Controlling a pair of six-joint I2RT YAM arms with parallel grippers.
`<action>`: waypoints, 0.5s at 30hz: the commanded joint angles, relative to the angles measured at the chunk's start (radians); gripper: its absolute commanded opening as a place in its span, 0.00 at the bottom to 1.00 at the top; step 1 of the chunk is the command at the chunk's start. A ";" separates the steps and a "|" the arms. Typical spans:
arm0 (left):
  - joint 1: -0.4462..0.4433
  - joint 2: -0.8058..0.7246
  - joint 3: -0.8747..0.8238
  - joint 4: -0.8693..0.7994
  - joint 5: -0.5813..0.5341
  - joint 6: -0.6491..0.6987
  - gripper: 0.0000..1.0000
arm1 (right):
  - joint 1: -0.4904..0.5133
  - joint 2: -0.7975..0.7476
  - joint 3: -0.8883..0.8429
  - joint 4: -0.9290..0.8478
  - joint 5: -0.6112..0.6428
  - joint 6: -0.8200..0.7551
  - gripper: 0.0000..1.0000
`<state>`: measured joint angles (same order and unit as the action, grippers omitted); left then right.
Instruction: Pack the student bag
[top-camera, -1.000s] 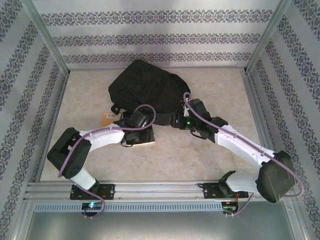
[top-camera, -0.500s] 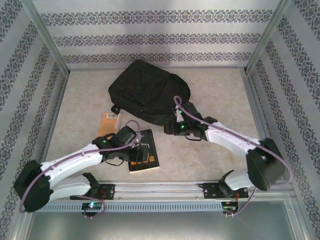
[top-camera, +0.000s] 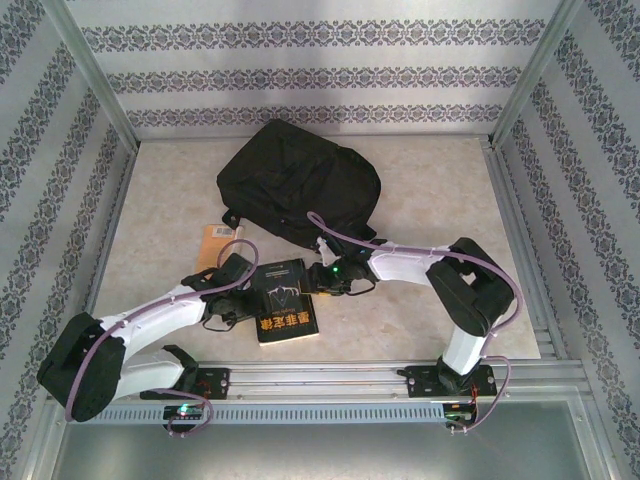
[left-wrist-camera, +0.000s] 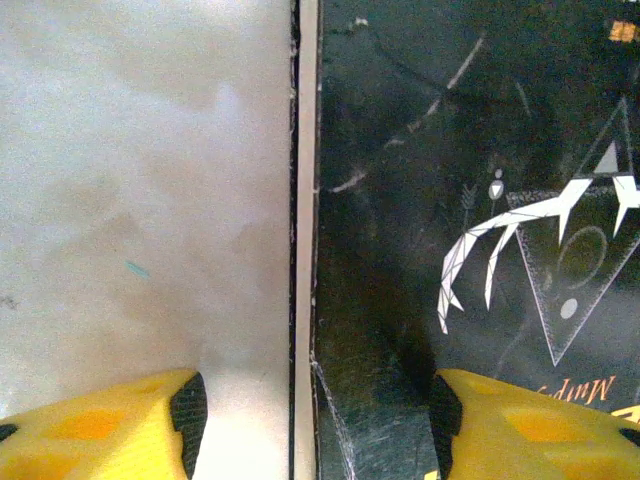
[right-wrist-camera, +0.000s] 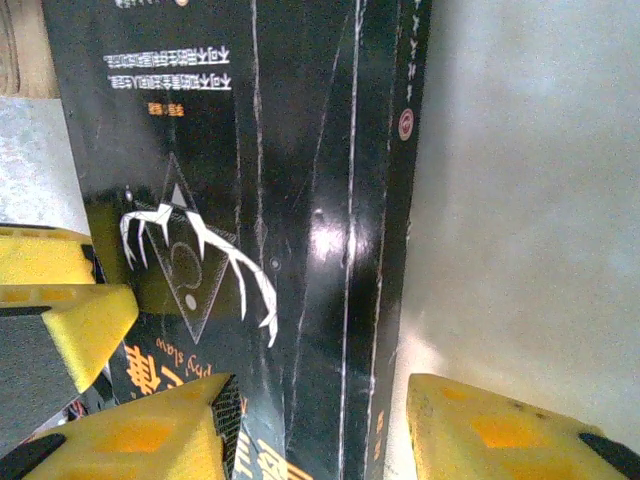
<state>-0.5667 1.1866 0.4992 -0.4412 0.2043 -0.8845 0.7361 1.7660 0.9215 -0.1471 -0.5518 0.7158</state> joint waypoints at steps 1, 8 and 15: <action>0.007 0.058 -0.036 0.203 0.053 -0.017 0.58 | 0.012 0.054 0.029 0.027 -0.026 0.022 0.47; 0.010 0.148 -0.040 0.330 0.139 -0.007 0.40 | 0.026 0.080 0.027 0.151 -0.121 0.094 0.47; 0.010 0.151 -0.047 0.380 0.175 -0.005 0.30 | 0.014 0.043 -0.025 0.345 -0.222 0.228 0.47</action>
<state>-0.5381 1.2484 0.5064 -0.3813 0.2787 -0.8906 0.7273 1.8240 0.9165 -0.0368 -0.6315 0.8574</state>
